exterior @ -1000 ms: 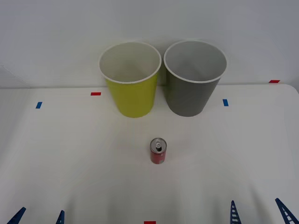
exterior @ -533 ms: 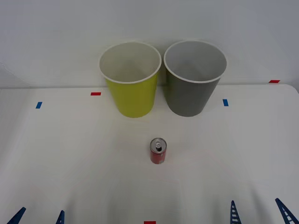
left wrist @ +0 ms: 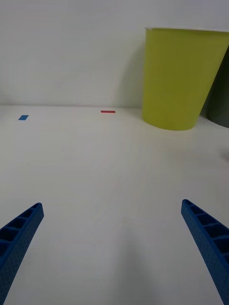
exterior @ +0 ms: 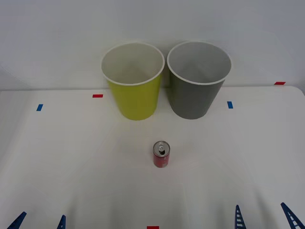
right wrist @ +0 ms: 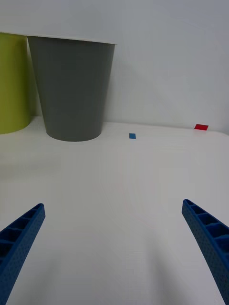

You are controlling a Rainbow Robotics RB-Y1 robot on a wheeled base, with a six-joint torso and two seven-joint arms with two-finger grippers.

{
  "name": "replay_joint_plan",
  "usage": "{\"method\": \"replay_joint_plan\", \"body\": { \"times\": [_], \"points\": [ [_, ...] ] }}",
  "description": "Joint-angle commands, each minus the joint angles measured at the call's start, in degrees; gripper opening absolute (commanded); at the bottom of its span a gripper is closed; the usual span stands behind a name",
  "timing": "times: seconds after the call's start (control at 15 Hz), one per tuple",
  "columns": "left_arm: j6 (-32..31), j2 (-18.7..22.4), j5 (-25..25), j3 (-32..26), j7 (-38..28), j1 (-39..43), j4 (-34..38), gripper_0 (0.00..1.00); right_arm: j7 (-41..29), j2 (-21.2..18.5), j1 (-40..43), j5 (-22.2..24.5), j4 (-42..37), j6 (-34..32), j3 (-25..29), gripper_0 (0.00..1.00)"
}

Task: Put cans in the gray bin and PET bottles in the light green bin.

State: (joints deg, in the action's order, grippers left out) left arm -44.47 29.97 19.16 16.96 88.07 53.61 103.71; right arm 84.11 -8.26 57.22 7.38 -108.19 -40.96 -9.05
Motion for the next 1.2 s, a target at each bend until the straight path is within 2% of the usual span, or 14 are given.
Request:
{"method": "replay_joint_plan", "body": {
  "times": [0.07, 0.13, 0.33, 0.53, 0.67, 0.8, 0.93, 1.2],
  "points": [
    [0.00, 0.00, 0.00, 0.00, 0.00, 0.00, 0.00, 1.00, 0.00, 0.00, 0.00, 0.00, 0.00, 0.00, 0.00, 1.00],
    [0.00, 0.00, 0.00, 0.00, 0.00, 0.00, 0.00, 1.00, 0.09, 0.44, -0.79, 0.00, 2.28, 0.97, 0.00, 1.00],
    [0.00, 0.00, 0.00, 0.00, 0.00, 0.00, 0.00, 1.00, 0.70, 0.18, -1.05, 0.44, 3.69, -1.76, -1.32, 1.00],
    [0.00, 0.00, 0.00, 0.00, 0.00, 0.00, 0.00, 1.00, 1.32, -2.99, -2.20, 0.26, 3.69, -2.20, -4.92, 1.00],
    [0.00, 0.00, 0.00, 0.00, 0.00, 0.00, 0.00, 1.00, 1.67, -6.50, -4.39, -0.09, 3.87, -2.02, -6.86, 1.00],
    [0.00, 0.00, 0.00, 0.00, 0.00, 0.00, 0.00, 1.00, 1.76, -9.67, -8.61, -0.79, 7.03, -2.29, -9.58, 1.00],
    [0.00, 0.00, 0.00, 0.00, 0.00, 0.00, 0.00, 1.00, 2.37, -10.46, -13.71, -2.90, 11.25, -5.01, -12.13, 1.00],
    [0.00, 0.00, 0.00, 0.00, 0.00, 0.00, 0.00, 1.00, 3.69, -11.69, -19.78, -2.81, 11.25, -2.20, -16.70, 1.00]
  ]
}}
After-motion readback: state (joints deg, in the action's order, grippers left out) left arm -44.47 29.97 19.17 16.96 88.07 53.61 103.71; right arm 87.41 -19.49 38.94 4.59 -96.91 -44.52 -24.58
